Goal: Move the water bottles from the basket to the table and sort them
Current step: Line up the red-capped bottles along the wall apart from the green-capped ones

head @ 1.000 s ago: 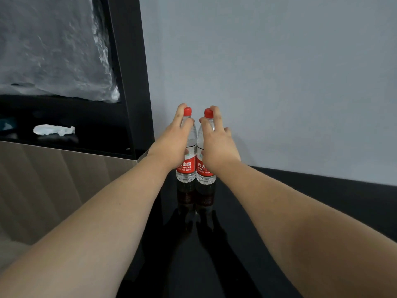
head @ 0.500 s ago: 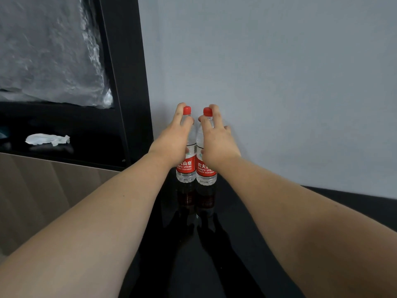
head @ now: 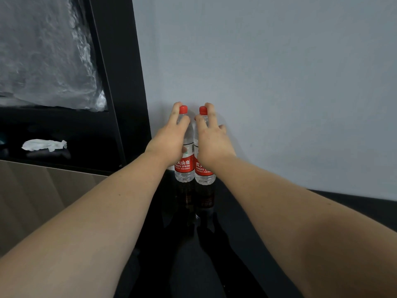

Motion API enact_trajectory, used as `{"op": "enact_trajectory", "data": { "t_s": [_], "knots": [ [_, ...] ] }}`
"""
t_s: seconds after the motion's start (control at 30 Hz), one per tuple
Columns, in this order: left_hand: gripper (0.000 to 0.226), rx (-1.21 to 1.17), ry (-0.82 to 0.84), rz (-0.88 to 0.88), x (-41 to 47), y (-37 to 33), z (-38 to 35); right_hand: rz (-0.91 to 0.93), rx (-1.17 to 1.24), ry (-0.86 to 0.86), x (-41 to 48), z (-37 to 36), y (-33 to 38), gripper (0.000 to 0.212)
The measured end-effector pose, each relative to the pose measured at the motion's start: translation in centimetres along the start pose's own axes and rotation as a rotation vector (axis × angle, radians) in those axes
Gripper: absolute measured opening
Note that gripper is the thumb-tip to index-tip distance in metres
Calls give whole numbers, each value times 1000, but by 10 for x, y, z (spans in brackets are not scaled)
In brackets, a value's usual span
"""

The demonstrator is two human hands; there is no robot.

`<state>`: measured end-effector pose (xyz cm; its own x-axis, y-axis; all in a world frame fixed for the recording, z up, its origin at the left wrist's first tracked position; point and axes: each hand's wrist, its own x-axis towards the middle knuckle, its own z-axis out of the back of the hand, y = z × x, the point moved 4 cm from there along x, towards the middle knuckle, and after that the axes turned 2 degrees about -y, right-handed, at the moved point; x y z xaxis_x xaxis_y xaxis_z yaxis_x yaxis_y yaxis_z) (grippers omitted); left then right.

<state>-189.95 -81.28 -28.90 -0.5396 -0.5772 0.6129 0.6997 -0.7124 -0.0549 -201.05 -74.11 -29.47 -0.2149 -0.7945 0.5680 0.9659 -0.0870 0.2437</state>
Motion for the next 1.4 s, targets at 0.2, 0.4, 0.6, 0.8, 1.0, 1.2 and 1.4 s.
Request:
{"op": "enact_trajectory", "data": {
  "t_s": [0.2, 0.4, 0.6, 0.8, 1.0, 1.2, 1.4],
  "knots": [
    [82, -9, 27, 7, 2, 4, -2, 24, -4, 34, -1, 3, -3, 90],
    [99, -74, 77, 39, 0, -3, 11, 62, 103, 43, -9, 6, -7, 92],
    [105, 67, 68, 41, -11, -14, 40, -50, -29, 63, -35, 33, -25, 78],
    [99, 106, 203, 80, -48, -54, 85, -131, -249, 151, -86, 108, -24, 70],
    [84, 98, 215, 78, -104, -111, 154, -211, -317, 160, -154, 199, -6, 71],
    [79, 130, 200, 79, -175, -172, 215, -224, -367, 144, -232, 275, 9, 70],
    [79, 126, 186, 84, -227, -236, 248, -212, -412, 116, -302, 322, 13, 69]
  ]
}}
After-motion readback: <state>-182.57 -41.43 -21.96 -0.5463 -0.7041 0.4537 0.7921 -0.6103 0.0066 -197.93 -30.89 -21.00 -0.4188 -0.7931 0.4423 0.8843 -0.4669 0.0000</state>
